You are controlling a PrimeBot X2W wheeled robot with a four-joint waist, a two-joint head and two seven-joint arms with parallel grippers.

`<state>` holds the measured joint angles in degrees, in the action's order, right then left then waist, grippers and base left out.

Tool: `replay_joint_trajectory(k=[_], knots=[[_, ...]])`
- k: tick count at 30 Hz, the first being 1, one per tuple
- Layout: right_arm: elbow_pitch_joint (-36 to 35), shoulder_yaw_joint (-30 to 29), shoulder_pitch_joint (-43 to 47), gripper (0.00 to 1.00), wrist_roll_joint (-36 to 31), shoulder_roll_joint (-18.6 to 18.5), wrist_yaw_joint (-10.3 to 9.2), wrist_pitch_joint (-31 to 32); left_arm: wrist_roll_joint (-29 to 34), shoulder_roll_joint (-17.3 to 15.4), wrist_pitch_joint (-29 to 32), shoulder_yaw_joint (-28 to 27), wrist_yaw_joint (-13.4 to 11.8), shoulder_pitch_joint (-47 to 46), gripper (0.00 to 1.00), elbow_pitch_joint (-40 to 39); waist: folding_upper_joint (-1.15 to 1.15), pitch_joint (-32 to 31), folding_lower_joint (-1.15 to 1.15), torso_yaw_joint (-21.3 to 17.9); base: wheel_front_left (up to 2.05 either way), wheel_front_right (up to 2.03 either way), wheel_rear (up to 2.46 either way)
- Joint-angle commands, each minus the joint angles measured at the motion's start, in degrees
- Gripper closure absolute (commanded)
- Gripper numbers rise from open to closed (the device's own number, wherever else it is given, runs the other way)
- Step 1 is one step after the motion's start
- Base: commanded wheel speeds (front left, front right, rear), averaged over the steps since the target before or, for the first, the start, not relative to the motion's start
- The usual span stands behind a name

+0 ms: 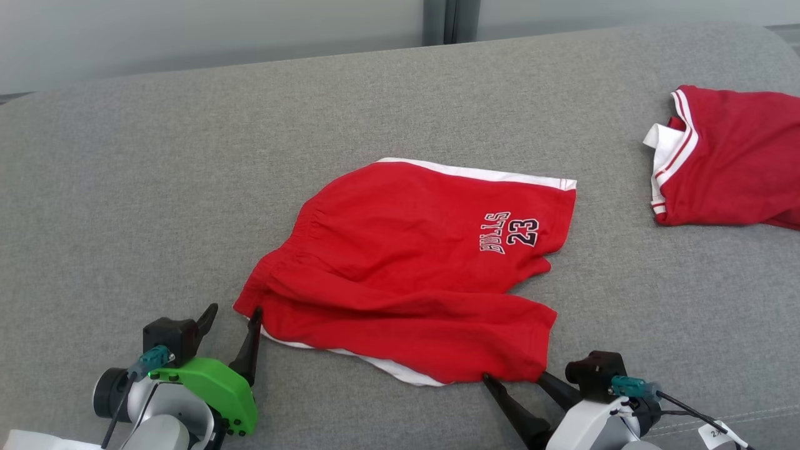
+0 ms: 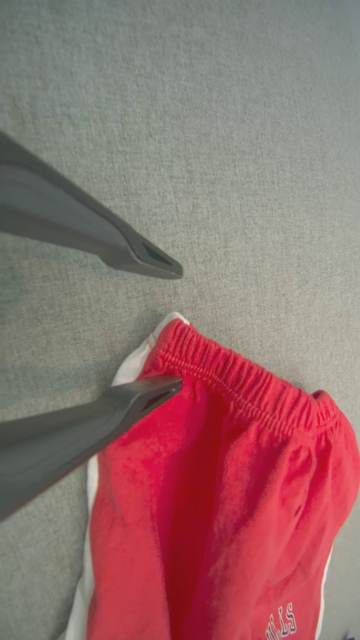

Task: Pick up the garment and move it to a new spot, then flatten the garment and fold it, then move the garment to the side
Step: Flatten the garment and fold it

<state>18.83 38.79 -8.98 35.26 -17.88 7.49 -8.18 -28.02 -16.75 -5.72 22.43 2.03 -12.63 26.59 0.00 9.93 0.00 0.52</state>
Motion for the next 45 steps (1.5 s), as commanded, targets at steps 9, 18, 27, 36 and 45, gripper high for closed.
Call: replay_joint_trajectory(k=[9,18,27,36,45], knots=[[0.8,3.2,-2.2,1.00,2.5,-1.2,0.00,-1.8,-0.5,0.5,-1.1,1.4,2.0,-2.6,1.00,3.9,0.00,-0.1,0.00,-0.8,0.00,0.00,0.00],[-2.4,3.6,-2.2,1.00,4.8,-3.7,0.00,-3.1,-0.8,-0.6,-3.5,0.6,0.9,-1.1,1.00,0.9,0.00,-2.4,0.00,0.0,0.00,0.00,0.00],[-12.1,0.3,1.0,1.00,10.5,-10.2,-0.01,-3.9,-2.1,-2.1,-3.0,-1.0,-1.8,3.2,1.00,-10.5,0.00,-5.9,0.00,0.2,0.00,0.00,0.00],[-23.8,-2.1,6.1,1.00,17.7,-18.0,-0.01,-0.4,-2.9,-4.2,1.6,-1.8,-5.6,8.7,1.00,-24.7,0.00,-6.3,0.00,0.0,0.00,0.00,0.00],[-28.8,-2.7,2.9,1.00,18.6,-19.4,0.00,2.0,-3.1,-5.5,5.2,-1.2,-5.6,6.3,1.00,-30.8,0.00,-4.7,0.00,-1.1,0.00,0.00,0.00]])
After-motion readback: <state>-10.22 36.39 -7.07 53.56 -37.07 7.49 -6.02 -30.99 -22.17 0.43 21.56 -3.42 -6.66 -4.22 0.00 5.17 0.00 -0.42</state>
